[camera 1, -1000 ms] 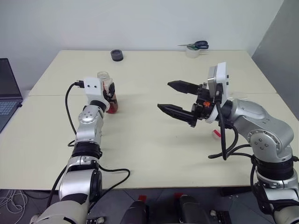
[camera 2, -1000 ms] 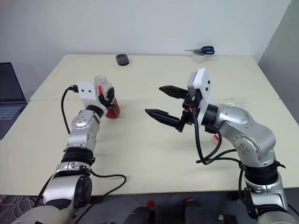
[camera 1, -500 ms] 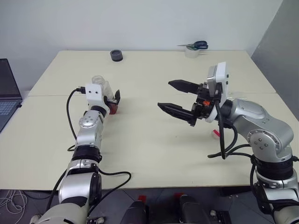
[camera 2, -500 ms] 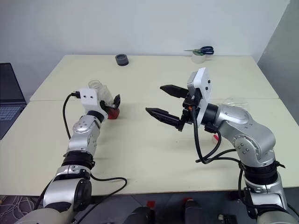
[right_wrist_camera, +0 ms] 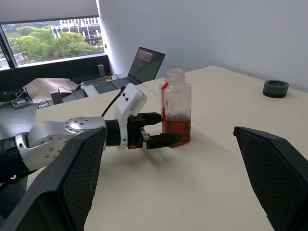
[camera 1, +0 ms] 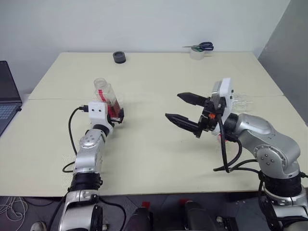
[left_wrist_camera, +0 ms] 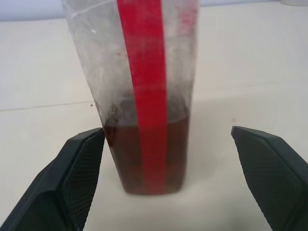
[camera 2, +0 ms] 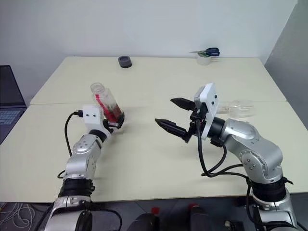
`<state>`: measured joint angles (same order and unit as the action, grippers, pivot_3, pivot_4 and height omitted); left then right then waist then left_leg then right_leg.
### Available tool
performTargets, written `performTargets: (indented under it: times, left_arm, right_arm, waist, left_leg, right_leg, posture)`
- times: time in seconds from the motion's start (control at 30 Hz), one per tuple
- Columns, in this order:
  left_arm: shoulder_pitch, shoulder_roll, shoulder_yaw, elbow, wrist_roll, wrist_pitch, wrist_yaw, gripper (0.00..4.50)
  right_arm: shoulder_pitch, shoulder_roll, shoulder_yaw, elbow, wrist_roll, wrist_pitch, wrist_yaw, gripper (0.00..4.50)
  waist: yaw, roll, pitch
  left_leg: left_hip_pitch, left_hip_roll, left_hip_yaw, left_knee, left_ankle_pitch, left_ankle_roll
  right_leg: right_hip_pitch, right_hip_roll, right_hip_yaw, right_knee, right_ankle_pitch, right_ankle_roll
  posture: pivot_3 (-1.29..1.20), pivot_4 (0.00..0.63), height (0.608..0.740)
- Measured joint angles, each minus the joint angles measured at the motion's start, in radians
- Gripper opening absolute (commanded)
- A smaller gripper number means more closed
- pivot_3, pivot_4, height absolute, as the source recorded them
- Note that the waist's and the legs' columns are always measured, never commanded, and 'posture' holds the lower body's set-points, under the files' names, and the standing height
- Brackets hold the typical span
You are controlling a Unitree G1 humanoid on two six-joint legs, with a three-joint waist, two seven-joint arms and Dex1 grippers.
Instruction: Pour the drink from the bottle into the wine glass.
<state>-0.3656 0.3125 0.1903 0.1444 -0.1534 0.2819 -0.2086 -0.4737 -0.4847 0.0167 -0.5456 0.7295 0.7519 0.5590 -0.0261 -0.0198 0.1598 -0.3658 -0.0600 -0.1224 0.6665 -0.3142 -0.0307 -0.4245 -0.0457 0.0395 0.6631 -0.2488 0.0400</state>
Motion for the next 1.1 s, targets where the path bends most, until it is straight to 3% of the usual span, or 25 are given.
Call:
performTargets:
  times: [0.27, 0.5, 0.77, 0.97, 1.1]
  left_arm:
    - [0.278, 0.135, 0.000, -0.469, -0.072, 0.294, -0.101, 4.48]
    - [0.178, 0.285, -0.027, -0.739, -0.381, 0.479, -0.374, 4.48]
    - [0.111, 0.369, -0.102, -0.694, -0.429, 0.451, -0.529, 4.48]
    - [0.068, 0.369, -0.135, -0.620, -0.381, 0.381, -0.550, 4.48]
    - [0.069, 0.369, -0.148, -0.605, -0.373, 0.360, -0.570, 4.48]
  right_arm:
    - [0.187, 0.005, -0.089, -0.054, 0.008, 0.046, -0.119, 4.50]
    - [0.131, 0.342, -0.323, 0.114, 0.031, 0.098, -0.600, 4.50]
    - [-0.062, 0.552, -0.602, 0.414, 0.195, -0.026, -0.908, 4.50]
    - [-0.167, 0.587, -0.700, 0.609, 0.288, -0.169, -0.967, 4.50]
    - [-0.202, 0.577, -0.700, 0.726, 0.292, -0.220, -0.942, 4.50]
  waist:
    - [0.001, 0.000, 0.000]
    - [0.002, 0.000, 0.000]
    - [-0.011, 0.005, 0.001]
    - [-0.015, 0.006, 0.000]
    - [-0.021, 0.006, 0.001]
  left_leg:
    - [0.002, 0.001, -0.001, -0.001, 0.000, 0.000]
    - [0.003, 0.000, -0.002, -0.001, 0.000, 0.000]
    - [0.004, 0.003, 0.002, -0.003, 0.000, 0.000]
    - [0.004, 0.003, 0.004, -0.002, 0.000, 0.000]
    - [0.004, 0.003, 0.004, -0.003, 0.000, 0.001]
  right_leg:
    - [0.002, 0.001, 0.001, 0.000, 0.000, 0.000]
    - [0.004, 0.003, -0.001, 0.002, 0.000, -0.001]
    - [0.002, 0.007, 0.001, 0.001, 0.000, -0.001]
    - [0.002, 0.008, 0.002, 0.001, 0.000, -0.001]
    - [0.001, 0.008, 0.002, 0.001, 0.000, -0.001]
  posture:
    - [0.00, 0.150, 0.740]
    - [0.00, 0.150, 0.740]
    - [0.00, 0.150, 0.740]
    - [0.00, 0.150, 0.740]
    - [0.00, 0.150, 0.740]
